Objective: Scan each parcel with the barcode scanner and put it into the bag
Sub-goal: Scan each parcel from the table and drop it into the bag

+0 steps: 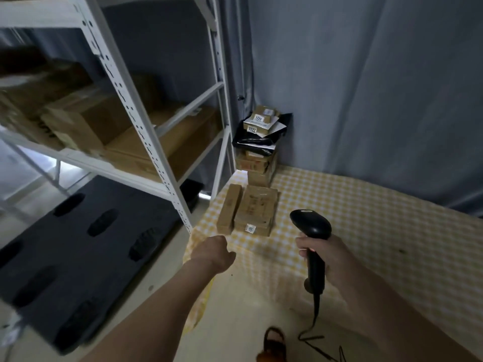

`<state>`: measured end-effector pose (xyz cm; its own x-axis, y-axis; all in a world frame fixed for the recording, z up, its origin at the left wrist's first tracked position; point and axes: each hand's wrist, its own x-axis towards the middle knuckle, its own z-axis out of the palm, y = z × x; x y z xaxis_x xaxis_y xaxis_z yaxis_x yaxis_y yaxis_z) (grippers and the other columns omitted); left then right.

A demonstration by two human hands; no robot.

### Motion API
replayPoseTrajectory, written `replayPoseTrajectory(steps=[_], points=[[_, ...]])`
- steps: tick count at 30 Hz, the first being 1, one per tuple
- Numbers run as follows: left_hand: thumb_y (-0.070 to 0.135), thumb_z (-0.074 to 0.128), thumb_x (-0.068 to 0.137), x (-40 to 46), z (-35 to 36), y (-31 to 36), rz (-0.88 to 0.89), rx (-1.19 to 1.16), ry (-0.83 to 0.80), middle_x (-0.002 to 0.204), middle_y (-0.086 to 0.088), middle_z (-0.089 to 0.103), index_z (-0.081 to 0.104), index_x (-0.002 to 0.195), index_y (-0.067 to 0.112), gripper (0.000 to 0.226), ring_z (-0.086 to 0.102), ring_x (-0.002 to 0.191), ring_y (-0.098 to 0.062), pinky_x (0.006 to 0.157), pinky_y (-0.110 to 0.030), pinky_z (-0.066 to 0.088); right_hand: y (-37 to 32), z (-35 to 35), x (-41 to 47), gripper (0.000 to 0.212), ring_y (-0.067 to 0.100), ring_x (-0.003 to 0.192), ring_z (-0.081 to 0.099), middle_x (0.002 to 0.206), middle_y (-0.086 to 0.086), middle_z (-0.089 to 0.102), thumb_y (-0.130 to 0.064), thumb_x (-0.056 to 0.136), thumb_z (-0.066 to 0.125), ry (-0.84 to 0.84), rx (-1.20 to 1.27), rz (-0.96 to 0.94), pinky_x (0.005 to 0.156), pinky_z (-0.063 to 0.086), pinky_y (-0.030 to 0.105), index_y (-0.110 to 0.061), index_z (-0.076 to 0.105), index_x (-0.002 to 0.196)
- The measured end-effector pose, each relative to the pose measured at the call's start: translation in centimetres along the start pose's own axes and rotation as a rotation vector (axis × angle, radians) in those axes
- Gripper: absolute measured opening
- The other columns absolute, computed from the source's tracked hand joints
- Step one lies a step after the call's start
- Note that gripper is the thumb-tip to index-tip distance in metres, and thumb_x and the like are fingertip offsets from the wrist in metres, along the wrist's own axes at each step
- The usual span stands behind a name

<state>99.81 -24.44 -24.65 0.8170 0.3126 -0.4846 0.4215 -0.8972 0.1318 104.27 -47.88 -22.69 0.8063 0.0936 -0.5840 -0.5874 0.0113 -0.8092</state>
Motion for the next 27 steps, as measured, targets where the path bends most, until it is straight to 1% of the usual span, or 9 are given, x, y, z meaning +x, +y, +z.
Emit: replayPoseTrajectory(steps=[5,9,12,16,19,21,23,25,27], points=[[0.043,0.049,0.096,4.7,-0.6,-1.1,-0.018,-0.022,-0.019,0.137,-0.004,0.052,0.050,0.133,0.017,0.045,0.052,0.123,-0.023,0.095,-0.031,0.043,0.0,1.6,5.1,0.017,0.022,0.067,0.061,0.079,0.012,0.064,0.001,0.076,0.074,-0.005,0.015,0.066,0.066,0.047,0.032,0.000,0.068,0.092],[0.043,0.051,0.096,10.3,-2.2,1.1,0.012,-0.012,-0.058,0.135,-0.006,0.053,0.050,0.134,0.018,0.046,0.053,0.121,-0.024,0.096,-0.031,0.044,-1.0,1.6,10.0,0.018,0.024,0.073,0.065,0.085,0.013,0.067,0.001,0.075,0.075,0.035,0.080,0.105,0.082,0.051,0.036,0.000,0.068,0.092],[0.042,0.051,0.095,15.0,-3.3,3.4,0.035,-0.021,-0.083,0.132,-0.007,0.055,0.052,0.131,0.018,0.043,0.054,0.119,-0.025,0.094,-0.032,0.046,-1.9,1.4,14.0,0.019,0.026,0.079,0.066,0.089,0.017,0.068,0.001,0.075,0.075,0.076,0.146,0.134,0.084,0.053,0.036,0.002,0.068,0.093],[0.040,0.052,0.093,21.2,-3.0,5.3,0.036,-0.045,-0.152,0.130,-0.008,0.056,0.053,0.129,0.019,0.042,0.056,0.116,-0.026,0.091,-0.032,0.047,-2.5,1.2,19.5,0.015,0.029,0.084,0.066,0.085,0.016,0.069,-0.004,0.078,0.074,0.116,0.211,0.235,0.089,0.053,0.040,0.001,0.069,0.091],[0.039,0.057,0.092,24.9,-2.0,5.8,0.037,-0.044,-0.190,0.133,-0.008,0.054,0.049,0.135,0.018,0.049,0.054,0.119,-0.027,0.092,-0.033,0.048,-2.1,1.4,23.1,0.017,0.029,0.086,0.066,0.083,0.013,0.069,-0.006,0.082,0.071,0.142,0.265,0.308,0.096,0.050,0.045,0.002,0.067,0.097],[0.039,0.060,0.089,27.0,-1.1,5.9,0.032,-0.056,-0.219,0.134,-0.009,0.053,0.046,0.138,0.016,0.056,0.053,0.121,-0.029,0.095,-0.034,0.047,-1.8,1.7,25.2,0.012,0.028,0.083,0.066,0.086,0.014,0.069,-0.005,0.084,0.069,0.167,0.325,0.349,0.093,0.052,0.043,0.000,0.064,0.094],[0.042,0.063,0.086,29.0,0.2,5.8,0.027,-0.074,-0.249,0.131,-0.010,0.052,0.044,0.139,0.015,0.062,0.052,0.120,-0.029,0.098,-0.036,0.047,-1.4,2.3,26.9,0.010,0.027,0.080,0.064,0.091,0.016,0.066,-0.003,0.085,0.067,0.169,0.395,0.381,0.082,0.053,0.039,0.000,0.063,0.093],[0.042,0.066,0.082,31.2,1.3,5.9,0.035,-0.102,-0.270,0.126,-0.009,0.053,0.045,0.137,0.013,0.066,0.054,0.114,-0.029,0.096,-0.040,0.050,-0.7,2.8,28.8,0.011,0.028,0.082,0.063,0.099,0.018,0.062,-0.002,0.086,0.064,0.171,0.441,0.402,0.072,0.054,0.036,0.001,0.062,0.096],[0.036,0.070,0.082,33.5,2.5,6.2,0.004,-0.157,-0.284,0.130,-0.012,0.051,0.044,0.137,0.008,0.067,0.052,0.119,-0.031,0.100,-0.041,0.047,0.4,3.3,30.9,0.007,0.030,0.088,0.061,0.104,0.019,0.059,-0.002,0.087,0.063,0.186,0.473,0.416,0.075,0.052,0.038,-0.001,0.060,0.094]])
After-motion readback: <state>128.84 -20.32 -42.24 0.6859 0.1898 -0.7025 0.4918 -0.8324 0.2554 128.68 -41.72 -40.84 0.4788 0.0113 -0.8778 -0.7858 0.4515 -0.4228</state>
